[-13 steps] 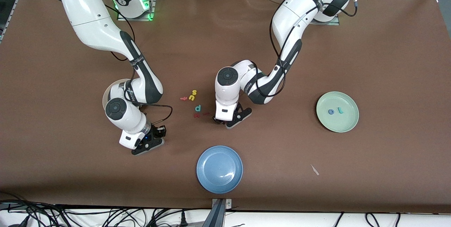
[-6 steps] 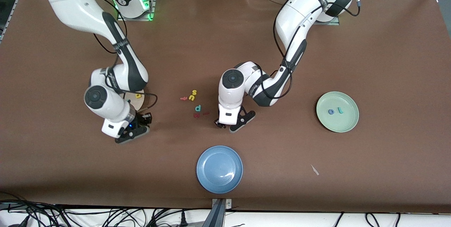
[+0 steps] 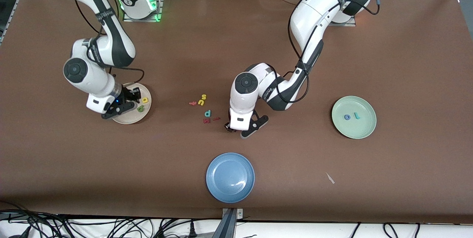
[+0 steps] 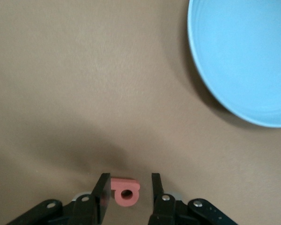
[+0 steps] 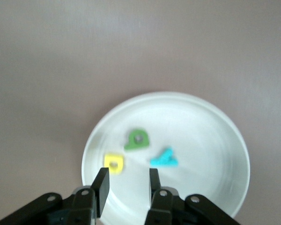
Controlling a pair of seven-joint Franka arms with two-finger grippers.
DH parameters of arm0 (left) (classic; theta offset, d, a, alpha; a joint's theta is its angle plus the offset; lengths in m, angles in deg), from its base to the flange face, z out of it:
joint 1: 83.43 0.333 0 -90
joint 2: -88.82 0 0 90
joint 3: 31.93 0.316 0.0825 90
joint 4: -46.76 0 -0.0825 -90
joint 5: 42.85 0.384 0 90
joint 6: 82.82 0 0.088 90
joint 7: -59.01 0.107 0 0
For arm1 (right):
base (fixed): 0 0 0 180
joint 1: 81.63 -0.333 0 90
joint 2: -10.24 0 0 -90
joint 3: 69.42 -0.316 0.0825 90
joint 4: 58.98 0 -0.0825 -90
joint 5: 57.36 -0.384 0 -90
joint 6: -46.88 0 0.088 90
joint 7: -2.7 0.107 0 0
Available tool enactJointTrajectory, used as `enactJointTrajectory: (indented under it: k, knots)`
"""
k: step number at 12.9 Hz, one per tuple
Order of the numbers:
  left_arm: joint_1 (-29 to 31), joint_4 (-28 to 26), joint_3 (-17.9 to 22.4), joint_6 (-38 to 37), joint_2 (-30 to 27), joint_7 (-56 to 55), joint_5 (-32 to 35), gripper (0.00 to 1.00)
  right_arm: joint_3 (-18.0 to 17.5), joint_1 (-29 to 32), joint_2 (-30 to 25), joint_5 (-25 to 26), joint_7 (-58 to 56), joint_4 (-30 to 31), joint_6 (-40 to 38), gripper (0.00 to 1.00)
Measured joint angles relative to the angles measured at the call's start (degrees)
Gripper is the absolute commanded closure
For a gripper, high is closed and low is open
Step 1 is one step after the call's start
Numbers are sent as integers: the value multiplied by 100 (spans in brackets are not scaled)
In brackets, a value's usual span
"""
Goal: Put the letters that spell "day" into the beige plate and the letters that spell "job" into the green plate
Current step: 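Release the green g in the cream plate and retract the right arm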
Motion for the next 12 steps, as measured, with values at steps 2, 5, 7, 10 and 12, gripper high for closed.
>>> enactJointTrajectory:
  k: [2,5,7,10,12]
  knots:
    - [-41,-5,-1,0,54,0,0,59,-3,41,-249,0,0,303,5,14]
    - [-44,-16,0,0,80,0,0,59,-3,55,-320,0,0,341,29,1]
    - [-44,-22,0,0,83,0,0,59,-3,90,-399,-1,1,335,7,1]
    - [-44,-24,0,0,105,0,0,58,-3,192,-675,-4,7,317,-417,1]
    - [-45,-24,0,12,132,0,0,59,-3,214,-884,-4,66,177,-917,1]
